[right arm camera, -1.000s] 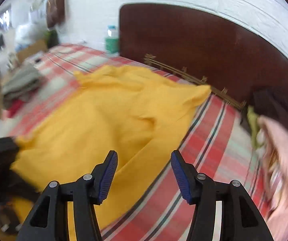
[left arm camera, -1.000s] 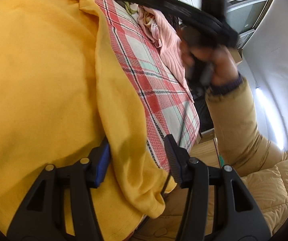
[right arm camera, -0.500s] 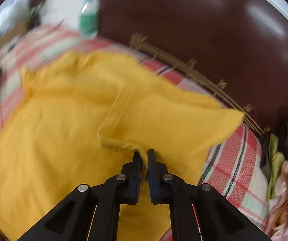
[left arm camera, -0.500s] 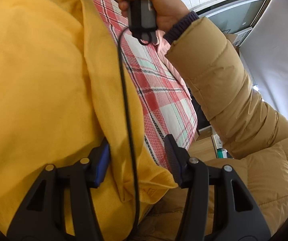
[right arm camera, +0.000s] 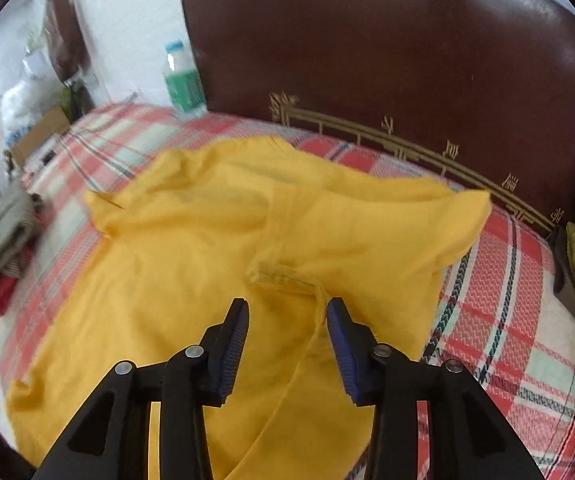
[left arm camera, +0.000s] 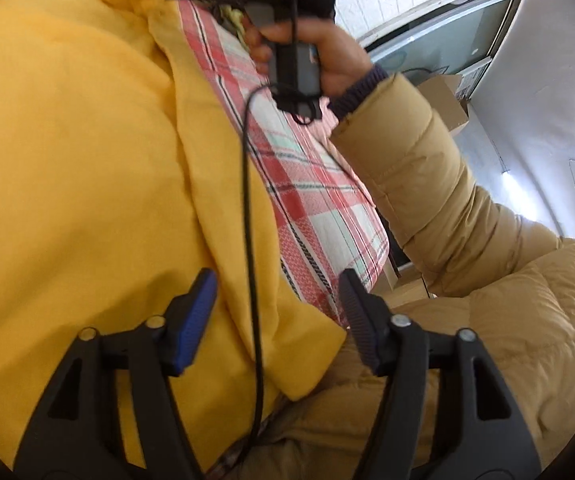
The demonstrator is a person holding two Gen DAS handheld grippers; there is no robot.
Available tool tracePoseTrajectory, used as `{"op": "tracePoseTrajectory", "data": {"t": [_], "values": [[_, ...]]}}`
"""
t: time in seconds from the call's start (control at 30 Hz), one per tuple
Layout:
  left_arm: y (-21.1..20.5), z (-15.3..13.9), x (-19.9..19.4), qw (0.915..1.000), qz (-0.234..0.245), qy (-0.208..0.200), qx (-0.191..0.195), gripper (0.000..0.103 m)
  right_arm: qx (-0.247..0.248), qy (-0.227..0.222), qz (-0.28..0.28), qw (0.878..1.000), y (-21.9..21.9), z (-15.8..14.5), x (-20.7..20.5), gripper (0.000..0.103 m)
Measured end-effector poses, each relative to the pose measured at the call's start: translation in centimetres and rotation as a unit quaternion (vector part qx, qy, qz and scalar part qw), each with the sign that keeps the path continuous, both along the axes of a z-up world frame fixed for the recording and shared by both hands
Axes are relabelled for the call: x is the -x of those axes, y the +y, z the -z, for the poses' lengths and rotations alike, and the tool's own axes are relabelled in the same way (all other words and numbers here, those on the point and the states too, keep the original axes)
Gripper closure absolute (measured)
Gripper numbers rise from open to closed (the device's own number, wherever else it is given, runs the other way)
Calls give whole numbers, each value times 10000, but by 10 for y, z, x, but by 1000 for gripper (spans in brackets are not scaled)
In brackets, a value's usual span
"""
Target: Fold clothes
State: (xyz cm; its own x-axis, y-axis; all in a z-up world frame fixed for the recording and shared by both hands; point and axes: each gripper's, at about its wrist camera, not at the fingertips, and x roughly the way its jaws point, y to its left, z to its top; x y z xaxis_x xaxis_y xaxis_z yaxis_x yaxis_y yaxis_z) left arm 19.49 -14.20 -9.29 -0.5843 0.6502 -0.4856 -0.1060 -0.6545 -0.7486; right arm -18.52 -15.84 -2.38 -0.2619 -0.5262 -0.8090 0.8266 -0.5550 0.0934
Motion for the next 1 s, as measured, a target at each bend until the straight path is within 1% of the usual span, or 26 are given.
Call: {"op": "tracePoseTrajectory", "data": {"t": [0.07,0.17,0.2,0.27,0.37,0.43,0.53,0.57,0.6,0.67,0.73,0.8,0.9,1.0], "values": [[-13,-11,-12,9996,-201,137,161,37,-14,29,-37,10000,-3,-2,0,60],[-34,-28,-34,9965,-619,354,438,35,-50,-162,23,9999,-11,8,4,60],[-40,-34,-42,9945,-810,402,522,34,-106,-205,18,9997,-15,13,4,60],[-55,-43,-58,9899,-1168,462,659,27,-380,-286,-70,9988,-27,26,3,60],[-85,-48,-79,9806,-1706,453,849,27,-698,-341,-207,9968,-33,34,-12,60],[-104,-44,-91,9745,-2031,391,875,27,-662,-374,-419,9962,-35,23,-29,60],[-124,-28,-96,9680,-2319,63,961,27,-528,-209,-790,9953,-53,-4,-53,56],[-128,-21,-96,9681,-2314,-45,957,27,-476,-152,-914,9946,-61,-12,-61,51],[-131,-13,-97,9699,-2251,-143,919,27,-412,-72,-1024,9939,-73,-20,-69,42],[-128,-2,-94,9730,-2102,-289,907,27,-309,95,-1205,9922,-99,-30,-84,33],[-121,6,-91,9758,-1918,-397,972,27,-299,182,-1351,9902,-133,-32,-99,32],[-115,10,-88,9784,-1793,-422,934,27,-372,193,-1449,9886,-165,-24,-109,31],[-108,10,-88,9800,-1717,-393,930,27,-676,324,-1504,9858,-213,-5,-121,31],[-104,9,-90,9816,-1687,-380,811,27,-1122,455,-1541,9806,-245,21,-126,31]]}}
